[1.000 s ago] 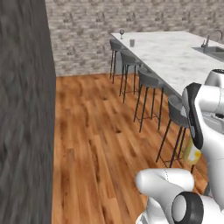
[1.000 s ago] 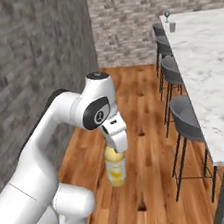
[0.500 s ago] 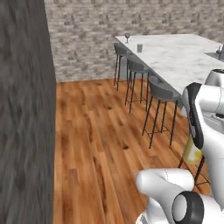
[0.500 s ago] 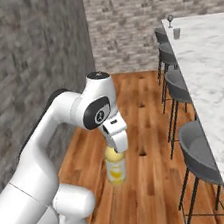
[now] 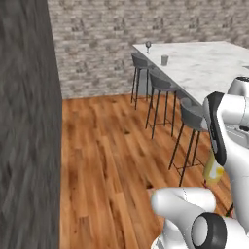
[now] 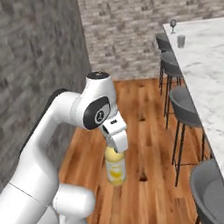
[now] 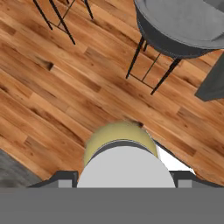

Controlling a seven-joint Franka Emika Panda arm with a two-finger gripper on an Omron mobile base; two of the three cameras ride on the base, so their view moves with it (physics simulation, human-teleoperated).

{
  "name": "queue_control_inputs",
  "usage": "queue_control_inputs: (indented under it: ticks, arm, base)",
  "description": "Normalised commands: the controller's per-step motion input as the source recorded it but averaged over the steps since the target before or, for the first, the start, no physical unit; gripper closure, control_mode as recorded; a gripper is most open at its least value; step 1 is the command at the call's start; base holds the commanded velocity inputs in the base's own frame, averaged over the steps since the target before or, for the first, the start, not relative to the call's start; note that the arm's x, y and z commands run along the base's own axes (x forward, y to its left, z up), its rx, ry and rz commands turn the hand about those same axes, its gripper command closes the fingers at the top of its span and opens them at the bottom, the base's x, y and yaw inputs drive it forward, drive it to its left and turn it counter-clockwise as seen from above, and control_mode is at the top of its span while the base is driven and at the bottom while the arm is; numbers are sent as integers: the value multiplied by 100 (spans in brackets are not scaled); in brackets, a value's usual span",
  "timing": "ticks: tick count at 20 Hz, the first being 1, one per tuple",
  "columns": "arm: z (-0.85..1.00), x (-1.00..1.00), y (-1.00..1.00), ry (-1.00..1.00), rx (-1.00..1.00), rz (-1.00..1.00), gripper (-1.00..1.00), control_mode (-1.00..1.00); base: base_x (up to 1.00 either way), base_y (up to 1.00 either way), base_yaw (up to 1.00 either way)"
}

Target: There is a wine glass and glass cup on the dining counter. Place the wine bottle next to the wine glass and the juice bottle next to the glass cup.

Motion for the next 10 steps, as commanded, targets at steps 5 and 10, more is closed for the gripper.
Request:
queue_control_inputs:
  ticks: [5, 10]
  arm:
    - [0, 0, 0, 0, 0, 0, 100, 100]
    - [0, 0, 0, 0, 0, 0, 100, 100]
  base:
    - [94, 25, 0]
    - [94, 28, 0]
